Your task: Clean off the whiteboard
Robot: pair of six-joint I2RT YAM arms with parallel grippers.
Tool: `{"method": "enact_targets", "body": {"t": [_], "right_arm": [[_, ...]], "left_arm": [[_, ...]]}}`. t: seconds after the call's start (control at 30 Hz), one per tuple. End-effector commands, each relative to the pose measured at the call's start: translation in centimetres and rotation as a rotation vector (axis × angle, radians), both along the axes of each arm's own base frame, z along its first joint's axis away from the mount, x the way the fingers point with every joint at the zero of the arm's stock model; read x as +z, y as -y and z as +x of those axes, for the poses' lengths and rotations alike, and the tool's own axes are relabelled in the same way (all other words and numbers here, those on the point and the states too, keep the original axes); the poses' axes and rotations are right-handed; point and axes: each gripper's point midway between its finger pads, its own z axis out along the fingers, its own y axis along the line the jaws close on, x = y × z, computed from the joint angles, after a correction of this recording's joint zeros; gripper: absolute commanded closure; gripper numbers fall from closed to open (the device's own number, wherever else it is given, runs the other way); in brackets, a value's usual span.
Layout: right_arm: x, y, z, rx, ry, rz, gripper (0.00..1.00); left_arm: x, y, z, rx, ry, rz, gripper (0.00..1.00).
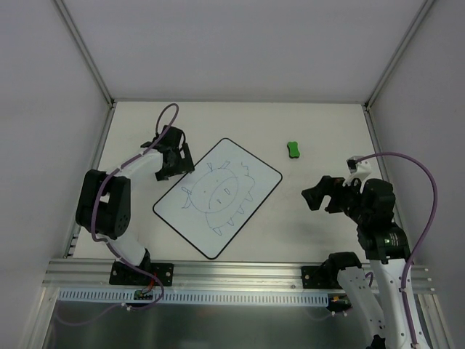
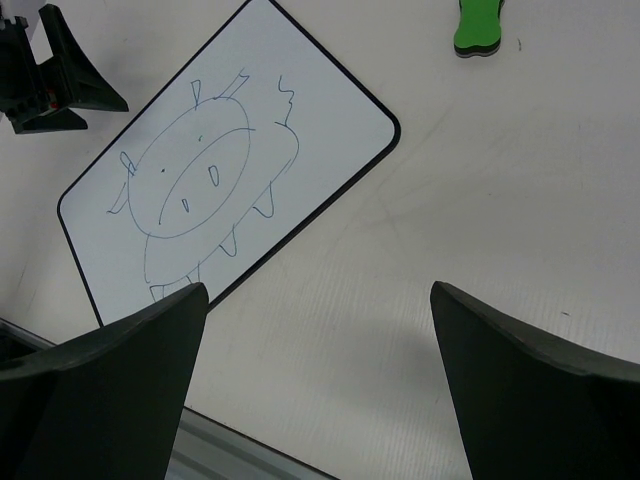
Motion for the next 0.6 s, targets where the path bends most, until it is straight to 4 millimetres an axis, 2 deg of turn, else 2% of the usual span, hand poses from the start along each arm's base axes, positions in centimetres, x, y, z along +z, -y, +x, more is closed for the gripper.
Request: {"method": "enact_targets", "body": {"t": [0.0, 0.13, 0.3, 0.47, 0.57], "right_arm": [[0.8, -0.7, 0.3, 0.041, 0.048, 0.015, 0.01], [0.3, -0.9, 0.4, 0.047, 0.035, 0.021, 0.01], [0.2, -1.1, 0.2, 0.053, 0.030, 0.033, 0.01], [0.3, -1.1, 0.0, 0.056, 0.039, 0.036, 0.01], [0.4, -1.1, 0.0, 0.058, 0.045, 0.035, 0.01]], "left_arm": [[-1.4, -0.2, -1.4, -0.014, -0.055, 0.004, 0.13], [-3.1, 0.0, -1.9, -0.008, -0.106, 0.001, 0.21], [-3.6, 0.1, -1.3, 0.005, -0.111, 0.005, 0.31], [-4.2, -0.2, -0.7, 0.000, -0.116, 0.023, 0.32], [-4.8, 0.5, -1.2, -0.019, -0.144, -0.011, 0.34]]}}
